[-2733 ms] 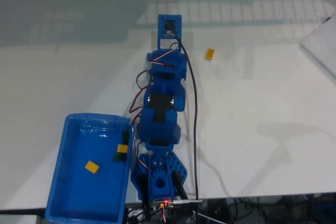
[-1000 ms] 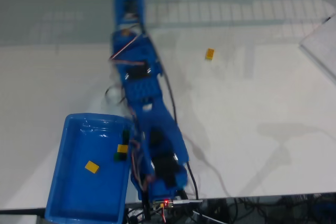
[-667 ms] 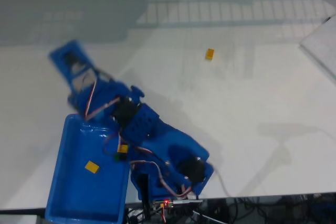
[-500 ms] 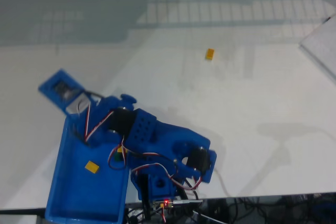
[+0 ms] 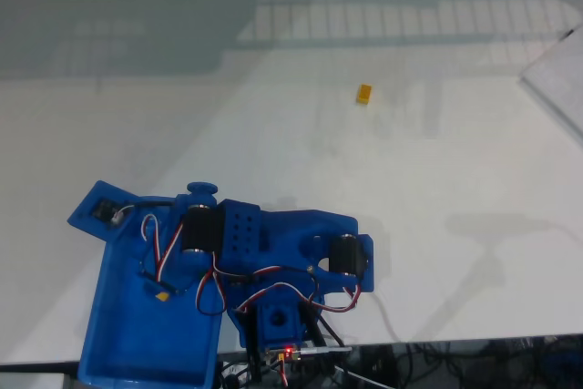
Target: Pick up all the lego then put into the bin
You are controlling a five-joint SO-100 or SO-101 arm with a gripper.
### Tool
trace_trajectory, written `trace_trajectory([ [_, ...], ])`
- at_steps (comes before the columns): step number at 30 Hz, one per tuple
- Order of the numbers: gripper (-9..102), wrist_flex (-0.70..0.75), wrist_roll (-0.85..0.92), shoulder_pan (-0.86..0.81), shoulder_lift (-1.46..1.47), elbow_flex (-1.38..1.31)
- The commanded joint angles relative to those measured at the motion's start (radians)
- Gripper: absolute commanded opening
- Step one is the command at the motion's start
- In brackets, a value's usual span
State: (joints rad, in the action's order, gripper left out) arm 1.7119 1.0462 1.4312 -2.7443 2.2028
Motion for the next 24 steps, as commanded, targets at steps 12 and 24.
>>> trace_trajectory([
  [12, 30, -0.198, 0.265, -0.678, 0.114, -0.152],
  [24, 29, -1.049, 0.517, -1.631, 0.581, -0.163],
])
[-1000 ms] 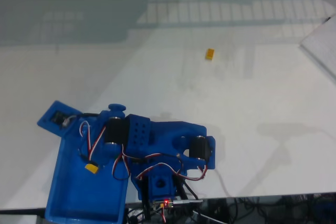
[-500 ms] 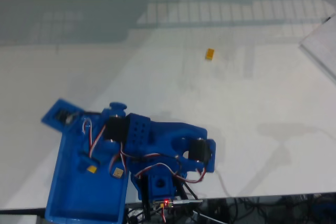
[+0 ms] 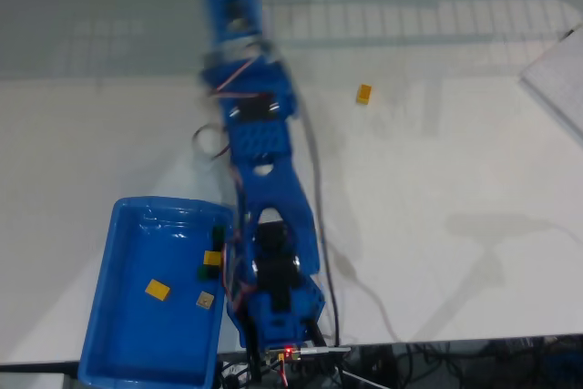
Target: Pick up all the lego then put into the bin
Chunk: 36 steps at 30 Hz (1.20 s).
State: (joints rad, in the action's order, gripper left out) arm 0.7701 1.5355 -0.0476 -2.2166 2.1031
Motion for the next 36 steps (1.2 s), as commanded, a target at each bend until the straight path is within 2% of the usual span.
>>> trace_trajectory([
  [1, 29, -0.140, 0.035, -0.196, 0.091, -0.063],
  [8, 29, -0.314, 0.069, -0.408, 0.302, -0.063],
  [14, 29, -0.328, 0.083, -0.497, 0.393, -0.081],
  [36, 29, -0.334, 0.149, -0.472, 0.732, -0.256],
])
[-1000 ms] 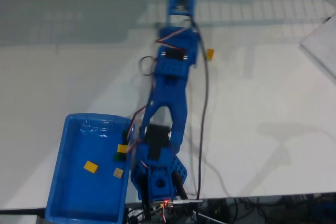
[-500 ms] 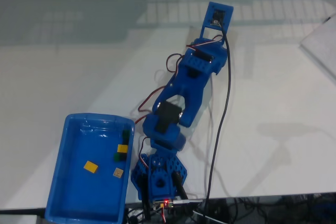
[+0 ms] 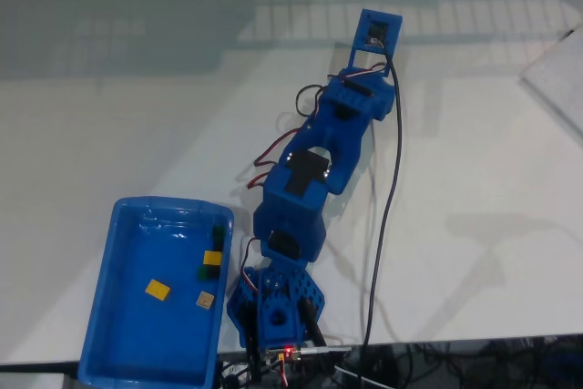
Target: Pick up all the lego then put into the bin
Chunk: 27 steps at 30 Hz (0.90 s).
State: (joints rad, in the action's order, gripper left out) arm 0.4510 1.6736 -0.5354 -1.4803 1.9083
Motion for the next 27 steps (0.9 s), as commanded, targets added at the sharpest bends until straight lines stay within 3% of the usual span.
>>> trace_trajectory([
  [1, 29, -0.015, 0.015, 0.014, 0.002, -0.063],
  [27, 26, -0.015, 0.072, -0.012, 0.153, -0.155],
])
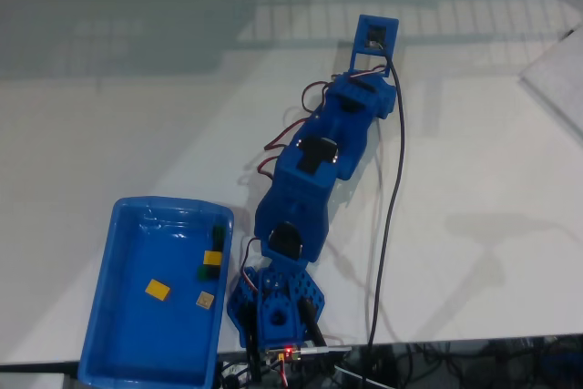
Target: Pick up all the lego then put into the bin
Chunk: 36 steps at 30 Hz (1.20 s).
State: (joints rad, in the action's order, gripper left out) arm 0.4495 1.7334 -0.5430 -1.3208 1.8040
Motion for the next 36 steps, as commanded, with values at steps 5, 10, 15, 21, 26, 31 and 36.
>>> trace_trajectory([
  [5, 22, -0.014, 0.018, -0.008, 0.005, -0.052],
  [10, 11, -0.015, 0.020, -0.009, 0.015, -0.057],
  [15, 0, -0.038, 0.009, -0.009, 0.031, -0.058],
  [21, 0, -0.040, 0.008, -0.005, 0.038, -0.058],
  [26, 0, -0.040, -0.038, 0.021, -0.006, -0.054],
  [31, 0, -0.026, -0.190, 0.104, -0.173, -0.020],
  [36, 0, 0.037, -0.385, 0.241, -0.454, 0.041],
])
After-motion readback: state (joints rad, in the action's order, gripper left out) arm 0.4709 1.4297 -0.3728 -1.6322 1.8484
